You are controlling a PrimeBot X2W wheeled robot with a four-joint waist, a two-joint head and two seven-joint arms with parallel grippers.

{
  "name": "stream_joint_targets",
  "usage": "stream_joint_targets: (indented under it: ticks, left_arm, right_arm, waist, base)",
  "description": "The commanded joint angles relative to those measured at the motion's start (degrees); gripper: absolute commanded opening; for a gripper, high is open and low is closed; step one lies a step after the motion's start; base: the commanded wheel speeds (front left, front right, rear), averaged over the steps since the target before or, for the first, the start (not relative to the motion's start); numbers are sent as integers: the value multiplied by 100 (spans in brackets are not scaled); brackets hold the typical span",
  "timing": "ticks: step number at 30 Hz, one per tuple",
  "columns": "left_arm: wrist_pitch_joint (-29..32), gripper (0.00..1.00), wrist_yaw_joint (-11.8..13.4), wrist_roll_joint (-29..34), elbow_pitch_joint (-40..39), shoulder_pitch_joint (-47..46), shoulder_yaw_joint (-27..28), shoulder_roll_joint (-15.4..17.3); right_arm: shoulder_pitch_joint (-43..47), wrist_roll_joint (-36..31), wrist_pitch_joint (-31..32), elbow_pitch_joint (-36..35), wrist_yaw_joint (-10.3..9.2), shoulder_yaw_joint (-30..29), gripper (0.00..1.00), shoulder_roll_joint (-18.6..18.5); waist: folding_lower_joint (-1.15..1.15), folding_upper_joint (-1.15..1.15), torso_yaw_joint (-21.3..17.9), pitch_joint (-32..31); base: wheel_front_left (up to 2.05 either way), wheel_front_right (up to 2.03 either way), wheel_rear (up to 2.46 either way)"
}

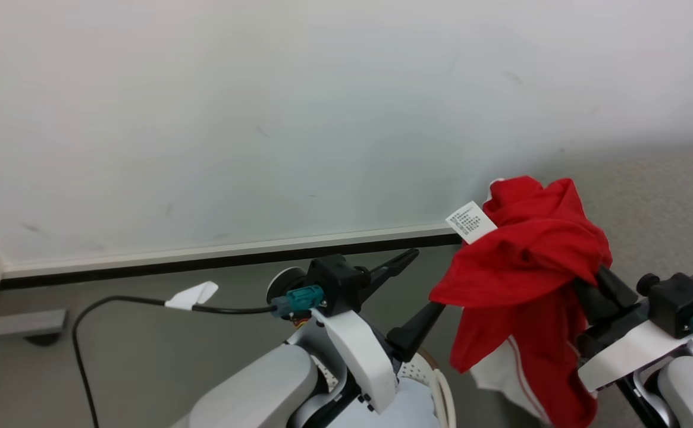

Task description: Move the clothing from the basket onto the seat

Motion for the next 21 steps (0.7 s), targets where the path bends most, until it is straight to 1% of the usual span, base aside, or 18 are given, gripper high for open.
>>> stream_joint_targets:
  ticks: [1,6,13,18,21]
  left_arm:
    - [-50,100,33,42,-34,87,17,49]
    - [-89,100,49,60,-96,109,4,83]
    - [-34,100,52,64,-153,99,-57,120]
    - [-49,100,79,122,-199,17,-72,167]
    - [-51,100,78,144,-222,-15,-80,187]
  right_arm:
    - [88,-60,-3,-78,-12,-104,0,-63]
    - [114,-240,-4,-279,-12,-415,0,-184]
    - [269,-432,-3,-578,-12,-1053,0,-298]
    - [407,-595,-3,-790,-12,-1435,0,-277]
    - [497,-694,-3,-899,-12,-1553,0,-224]
  waist:
    - [0,0,-267,45]
    - [0,0,-675,113]
    - [0,0,-1179,254]
    - [0,0,-1438,363]
    - [0,0,-1557,407]
  base:
    - [0,0,0]
    - [0,0,0]
    - [0,0,0]
    - [0,0,0]
    - [0,0,0]
